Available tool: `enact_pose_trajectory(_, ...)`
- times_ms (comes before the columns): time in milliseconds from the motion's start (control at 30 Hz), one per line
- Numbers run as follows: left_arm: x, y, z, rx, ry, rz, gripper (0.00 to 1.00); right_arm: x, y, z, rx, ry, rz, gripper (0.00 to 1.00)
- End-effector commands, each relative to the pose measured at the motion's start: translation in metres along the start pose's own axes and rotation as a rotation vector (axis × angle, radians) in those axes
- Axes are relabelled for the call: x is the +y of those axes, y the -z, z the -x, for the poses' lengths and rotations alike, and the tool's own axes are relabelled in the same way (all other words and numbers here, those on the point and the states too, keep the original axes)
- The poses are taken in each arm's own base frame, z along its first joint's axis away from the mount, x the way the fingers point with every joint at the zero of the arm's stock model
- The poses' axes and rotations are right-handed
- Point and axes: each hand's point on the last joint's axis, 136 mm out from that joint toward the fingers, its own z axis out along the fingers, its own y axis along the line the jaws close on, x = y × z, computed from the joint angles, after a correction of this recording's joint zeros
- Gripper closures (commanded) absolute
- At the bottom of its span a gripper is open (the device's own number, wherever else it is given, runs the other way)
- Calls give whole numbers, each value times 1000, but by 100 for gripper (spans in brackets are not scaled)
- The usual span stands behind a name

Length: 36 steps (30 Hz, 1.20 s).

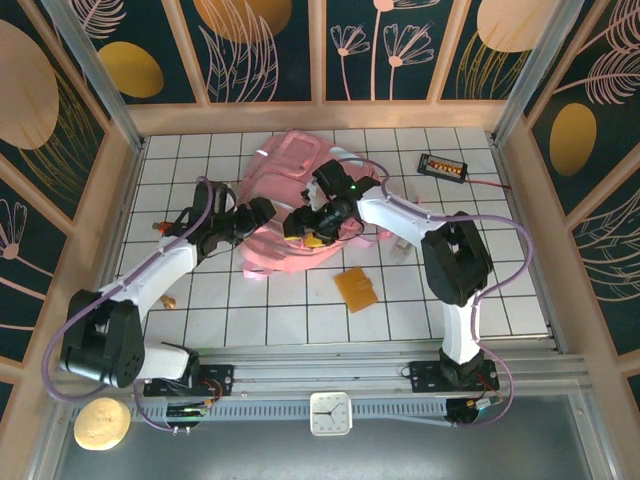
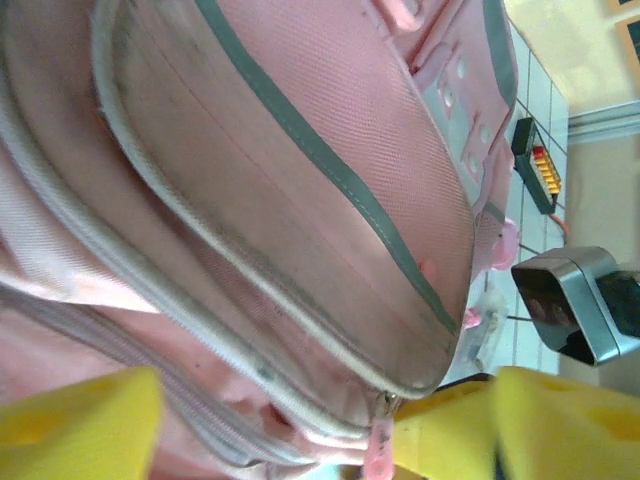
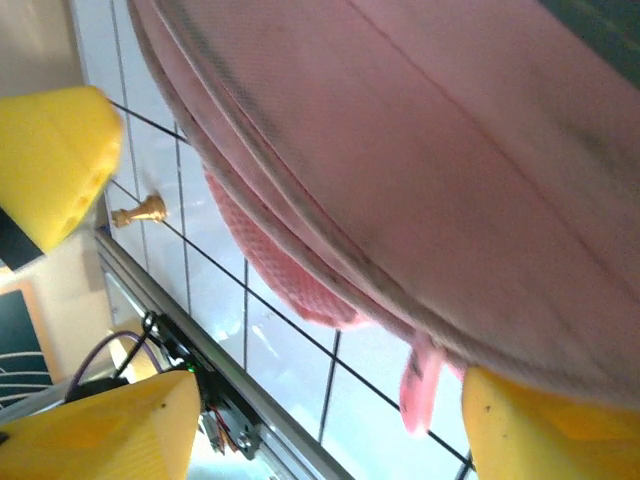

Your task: Pack the student bag

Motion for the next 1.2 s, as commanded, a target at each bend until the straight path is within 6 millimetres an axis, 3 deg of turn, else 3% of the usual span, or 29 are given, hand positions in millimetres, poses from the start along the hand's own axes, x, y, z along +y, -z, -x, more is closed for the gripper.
enact_pose_trajectory(0,2,18,0,-18,-125,58,1,-13,38,-10,-38,-70,-68,28)
enact_pose_trajectory(133,-2,25,-8,-15,-195,59,1,-28,51,-4,-75,-141,-79,29)
enact_pose_trajectory(233,-1,29,-14,-21,-222,64,1,-37,52,12,-109,-172,-82,31)
enact_pose_trajectory(567,1,34,-26,-15,-300,73,4,-50,30,51,-169,-305,-54,40)
enact_pose_trajectory(800,6,30,-34,11,-342,92,5,-47,28,71,-242,-390,-30,59)
enact_pose_trajectory(1000,3,27,-41,30,-409,104,7,-44,33,78,-278,-409,-20,82)
enact_pose_trajectory(1100,-4,21,-45,58,-441,105,8,-41,35,80,-285,-409,-12,100)
enact_pose_trajectory(1167,-15,16,-46,69,-458,96,9,-36,38,81,-295,-402,-3,100)
